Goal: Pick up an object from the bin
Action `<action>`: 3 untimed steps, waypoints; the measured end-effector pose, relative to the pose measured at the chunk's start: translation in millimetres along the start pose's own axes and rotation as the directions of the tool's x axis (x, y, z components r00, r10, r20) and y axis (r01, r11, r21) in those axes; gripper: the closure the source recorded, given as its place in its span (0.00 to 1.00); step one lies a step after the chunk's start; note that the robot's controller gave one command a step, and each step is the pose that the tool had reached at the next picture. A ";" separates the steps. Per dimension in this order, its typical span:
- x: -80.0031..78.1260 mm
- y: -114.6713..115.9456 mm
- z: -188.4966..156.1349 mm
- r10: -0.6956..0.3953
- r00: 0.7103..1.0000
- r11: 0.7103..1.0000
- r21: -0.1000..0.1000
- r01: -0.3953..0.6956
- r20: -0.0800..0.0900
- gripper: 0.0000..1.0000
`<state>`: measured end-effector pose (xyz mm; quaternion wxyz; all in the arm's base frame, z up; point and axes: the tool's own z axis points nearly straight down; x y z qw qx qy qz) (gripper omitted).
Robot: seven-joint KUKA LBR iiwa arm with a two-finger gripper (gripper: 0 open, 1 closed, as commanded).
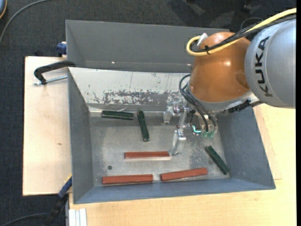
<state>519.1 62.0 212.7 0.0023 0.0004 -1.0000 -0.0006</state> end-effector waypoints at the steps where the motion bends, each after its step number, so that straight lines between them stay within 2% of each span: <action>1: 15.2 -5.4 144.0 0.028 1.000 1.000 0.000 -0.028 0.000 0.00; 2: 13.3 -5.5 140.2 0.029 1.000 1.000 -0.001 -0.029 0.006 1.00; 3: -31.8 18.5 -31.4 0.024 1.000 1.000 -0.003 -0.024 0.020 1.00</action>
Offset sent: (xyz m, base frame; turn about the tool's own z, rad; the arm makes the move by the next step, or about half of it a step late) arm -0.0147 -0.0060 -0.1407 0.0281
